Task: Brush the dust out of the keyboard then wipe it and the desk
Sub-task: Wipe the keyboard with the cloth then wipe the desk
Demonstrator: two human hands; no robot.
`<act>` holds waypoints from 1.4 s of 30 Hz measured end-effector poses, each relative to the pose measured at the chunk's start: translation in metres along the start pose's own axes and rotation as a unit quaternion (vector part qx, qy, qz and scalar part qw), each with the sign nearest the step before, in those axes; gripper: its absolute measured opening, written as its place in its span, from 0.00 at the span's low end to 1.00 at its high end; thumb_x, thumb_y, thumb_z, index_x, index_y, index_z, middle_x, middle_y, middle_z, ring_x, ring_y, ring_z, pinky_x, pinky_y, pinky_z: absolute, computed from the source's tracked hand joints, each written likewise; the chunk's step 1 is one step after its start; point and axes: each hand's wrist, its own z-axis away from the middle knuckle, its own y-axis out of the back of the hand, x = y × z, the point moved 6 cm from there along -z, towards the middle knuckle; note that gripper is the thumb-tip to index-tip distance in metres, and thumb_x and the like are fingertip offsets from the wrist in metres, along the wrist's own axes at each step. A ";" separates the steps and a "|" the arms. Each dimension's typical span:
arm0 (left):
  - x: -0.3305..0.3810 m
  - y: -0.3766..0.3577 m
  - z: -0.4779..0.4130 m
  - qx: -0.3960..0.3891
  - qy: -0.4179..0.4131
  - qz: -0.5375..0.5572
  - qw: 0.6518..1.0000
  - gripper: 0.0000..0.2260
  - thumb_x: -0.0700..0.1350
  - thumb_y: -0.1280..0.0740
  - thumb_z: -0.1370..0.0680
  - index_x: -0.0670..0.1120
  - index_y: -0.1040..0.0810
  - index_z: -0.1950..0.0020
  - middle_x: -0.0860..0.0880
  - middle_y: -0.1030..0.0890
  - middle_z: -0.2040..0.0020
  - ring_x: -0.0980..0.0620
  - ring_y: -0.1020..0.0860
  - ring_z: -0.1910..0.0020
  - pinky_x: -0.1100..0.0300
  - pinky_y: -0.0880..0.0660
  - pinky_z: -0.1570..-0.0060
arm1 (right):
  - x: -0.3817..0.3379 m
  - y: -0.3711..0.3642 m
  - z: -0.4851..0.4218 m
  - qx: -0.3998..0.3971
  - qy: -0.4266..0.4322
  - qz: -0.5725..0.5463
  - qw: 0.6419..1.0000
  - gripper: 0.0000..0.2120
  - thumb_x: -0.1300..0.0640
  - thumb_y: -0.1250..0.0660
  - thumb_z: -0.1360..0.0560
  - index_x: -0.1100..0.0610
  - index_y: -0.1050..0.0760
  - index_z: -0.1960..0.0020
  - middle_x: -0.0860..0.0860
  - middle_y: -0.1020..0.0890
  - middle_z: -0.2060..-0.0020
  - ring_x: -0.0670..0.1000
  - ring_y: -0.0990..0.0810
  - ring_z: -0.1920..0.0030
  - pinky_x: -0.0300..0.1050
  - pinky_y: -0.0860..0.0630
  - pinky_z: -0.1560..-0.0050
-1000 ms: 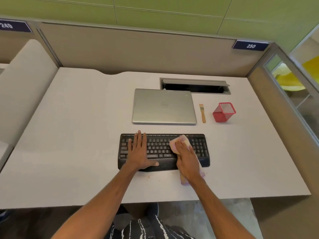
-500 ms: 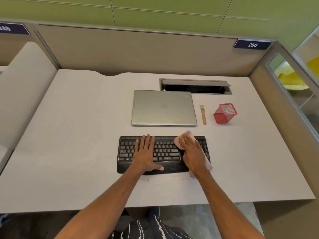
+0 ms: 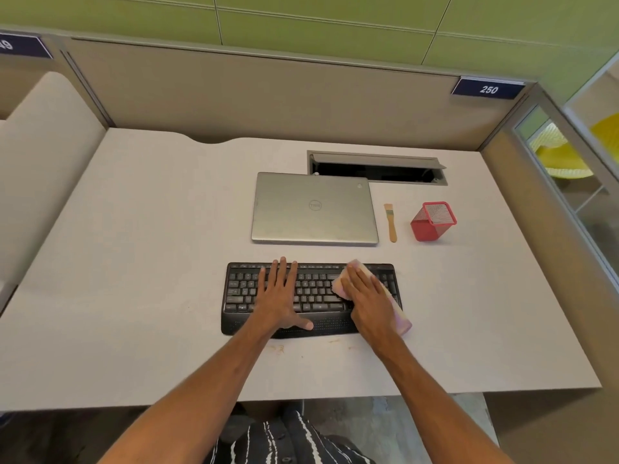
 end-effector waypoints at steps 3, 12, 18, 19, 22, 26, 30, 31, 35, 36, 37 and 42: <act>0.001 -0.002 0.000 -0.005 0.005 0.003 1.000 0.74 0.79 0.25 0.33 0.47 0.74 0.14 0.41 0.75 0.15 0.39 0.74 0.16 0.36 0.73 0.19 | -0.003 0.005 -0.009 -0.012 -0.004 0.006 1.000 0.42 0.64 0.32 0.28 0.54 0.42 0.17 0.51 0.45 0.16 0.52 0.48 0.16 0.55 0.46 0.18; 0.002 0.001 0.000 -0.012 0.012 -0.001 1.000 0.74 0.78 0.24 0.34 0.47 0.74 0.14 0.41 0.75 0.15 0.39 0.75 0.16 0.37 0.74 0.19 | -0.003 -0.001 0.001 -0.013 -0.005 -0.073 0.997 0.42 0.68 0.37 0.28 0.52 0.43 0.16 0.49 0.47 0.16 0.49 0.50 0.16 0.58 0.45 0.18; 0.001 0.002 0.001 -0.017 0.013 0.008 1.000 0.74 0.78 0.23 0.34 0.48 0.74 0.14 0.41 0.76 0.15 0.39 0.75 0.16 0.37 0.74 0.20 | 0.006 -0.011 0.049 0.017 0.044 -0.071 0.996 0.40 0.66 0.37 0.25 0.49 0.42 0.16 0.48 0.50 0.15 0.48 0.52 0.16 0.52 0.50 0.17; 0.002 0.002 0.000 -0.017 0.013 0.010 1.000 0.74 0.78 0.23 0.34 0.48 0.74 0.14 0.41 0.76 0.15 0.39 0.75 0.16 0.37 0.74 0.20 | 0.010 -0.008 0.052 0.018 0.040 -0.061 0.997 0.39 0.66 0.37 0.24 0.47 0.41 0.16 0.47 0.50 0.15 0.49 0.51 0.16 0.53 0.51 0.17; 0.002 0.002 0.001 -0.019 0.014 0.015 1.000 0.74 0.77 0.23 0.34 0.48 0.74 0.14 0.42 0.75 0.15 0.39 0.75 0.16 0.37 0.74 0.20 | 0.013 -0.003 0.041 0.025 0.000 -0.065 0.998 0.38 0.66 0.37 0.24 0.47 0.41 0.17 0.47 0.49 0.15 0.51 0.49 0.16 0.56 0.47 0.17; 0.001 0.002 0.002 -0.021 0.011 0.019 1.000 0.74 0.77 0.22 0.34 0.49 0.74 0.14 0.42 0.76 0.15 0.40 0.75 0.16 0.38 0.75 0.21 | 0.002 -0.007 0.024 0.013 -0.015 -0.104 0.994 0.40 0.68 0.36 0.27 0.50 0.39 0.18 0.49 0.49 0.15 0.51 0.51 0.16 0.60 0.47 0.18; 0.001 0.002 0.000 -0.025 0.012 0.016 0.999 0.75 0.78 0.23 0.35 0.49 0.74 0.14 0.42 0.76 0.16 0.40 0.75 0.16 0.37 0.75 0.20 | 0.002 -0.012 0.048 0.017 0.042 -0.099 0.994 0.41 0.68 0.37 0.24 0.48 0.45 0.15 0.49 0.54 0.15 0.49 0.56 0.16 0.56 0.51 0.17; 0.001 0.002 -0.001 -0.027 0.012 0.016 0.999 0.75 0.78 0.23 0.35 0.49 0.75 0.14 0.42 0.76 0.16 0.40 0.75 0.16 0.36 0.74 0.20 | 0.004 -0.011 0.055 0.021 0.057 -0.090 0.994 0.41 0.68 0.37 0.24 0.49 0.46 0.15 0.49 0.54 0.15 0.49 0.56 0.16 0.55 0.51 0.17; 0.001 0.001 -0.001 -0.030 0.012 0.021 0.999 0.75 0.78 0.22 0.35 0.49 0.75 0.14 0.42 0.76 0.16 0.40 0.75 0.16 0.36 0.74 0.20 | 0.007 -0.012 0.052 0.019 0.046 -0.057 0.997 0.42 0.67 0.36 0.24 0.50 0.48 0.15 0.50 0.54 0.15 0.51 0.55 0.16 0.59 0.47 0.18; 0.001 0.001 -0.001 -0.030 0.012 0.021 0.999 0.75 0.78 0.22 0.35 0.49 0.75 0.14 0.42 0.76 0.16 0.39 0.75 0.16 0.36 0.74 0.20 | 0.006 -0.013 0.045 0.011 0.030 -0.056 0.998 0.42 0.66 0.37 0.24 0.50 0.48 0.15 0.50 0.55 0.15 0.51 0.54 0.16 0.61 0.46 0.18; 0.001 0.002 -0.002 -0.033 0.012 0.023 0.999 0.75 0.78 0.22 0.35 0.49 0.75 0.14 0.42 0.76 0.16 0.39 0.75 0.16 0.36 0.74 0.20 | 0.003 -0.012 0.038 0.002 0.016 -0.058 0.998 0.42 0.66 0.37 0.24 0.50 0.49 0.15 0.49 0.55 0.15 0.51 0.54 0.16 0.62 0.45 0.19; 0.001 0.003 -0.001 -0.034 0.010 0.026 0.999 0.75 0.78 0.23 0.35 0.49 0.75 0.14 0.42 0.76 0.16 0.39 0.75 0.16 0.37 0.76 0.22 | 0.016 -0.014 0.036 -0.014 -0.039 -0.065 0.997 0.42 0.66 0.37 0.23 0.46 0.49 0.15 0.46 0.55 0.15 0.52 0.54 0.16 0.68 0.47 0.20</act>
